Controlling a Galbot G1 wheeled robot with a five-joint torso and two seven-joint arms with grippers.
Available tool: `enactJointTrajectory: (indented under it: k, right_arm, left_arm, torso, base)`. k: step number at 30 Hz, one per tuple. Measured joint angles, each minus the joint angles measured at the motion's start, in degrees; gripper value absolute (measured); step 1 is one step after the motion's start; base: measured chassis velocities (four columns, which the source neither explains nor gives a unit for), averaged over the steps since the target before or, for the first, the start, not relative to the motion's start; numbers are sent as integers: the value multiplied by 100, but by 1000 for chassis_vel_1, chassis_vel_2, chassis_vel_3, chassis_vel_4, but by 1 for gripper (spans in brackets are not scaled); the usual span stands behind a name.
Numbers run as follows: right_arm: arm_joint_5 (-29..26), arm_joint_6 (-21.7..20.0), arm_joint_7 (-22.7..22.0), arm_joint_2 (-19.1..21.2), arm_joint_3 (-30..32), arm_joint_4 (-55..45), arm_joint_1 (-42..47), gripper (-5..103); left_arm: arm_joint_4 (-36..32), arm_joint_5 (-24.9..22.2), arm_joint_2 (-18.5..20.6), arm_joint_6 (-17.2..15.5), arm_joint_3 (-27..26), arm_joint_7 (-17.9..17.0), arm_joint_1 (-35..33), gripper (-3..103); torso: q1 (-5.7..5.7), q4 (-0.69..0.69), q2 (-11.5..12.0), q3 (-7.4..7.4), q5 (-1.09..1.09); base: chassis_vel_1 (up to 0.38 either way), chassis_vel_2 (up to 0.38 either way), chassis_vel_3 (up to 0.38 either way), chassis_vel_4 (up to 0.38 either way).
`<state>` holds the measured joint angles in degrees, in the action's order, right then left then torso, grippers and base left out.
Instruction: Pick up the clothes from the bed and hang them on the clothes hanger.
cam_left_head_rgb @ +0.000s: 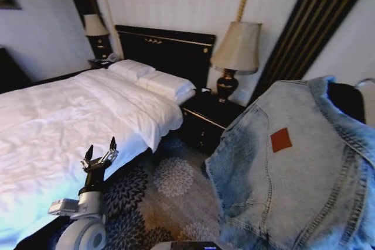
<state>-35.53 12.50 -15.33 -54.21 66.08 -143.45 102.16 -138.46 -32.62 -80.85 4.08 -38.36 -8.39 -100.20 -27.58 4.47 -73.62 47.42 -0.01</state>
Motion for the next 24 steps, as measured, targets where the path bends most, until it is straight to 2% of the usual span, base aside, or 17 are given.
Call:
enactJointTrajectory:
  k: [5,16,24]
  right_arm:
    - [105,48,69,-356,169,-1,197,20]
    - [410,6,120,-944,236,10,346,20]
    - [449,69,99,-1438,369,16,489,20]
  left_arm:
    - [-96,12,83,-35,144,-10,-86,100]
    - [-280,-151,256,-36,-69,-26,-258,100]
    - [-290,-183,337,-15,23,-25,-239,100]
  torso:
    - [0,0,0,0,1]
    - [0,-1,0,0,0]
    - [-1,1,0,0,1]
  base:
    - [-126,-113,-131,-120]
    - [-124,-126,-123,-126]
    - [-128,-130,-128,-123]
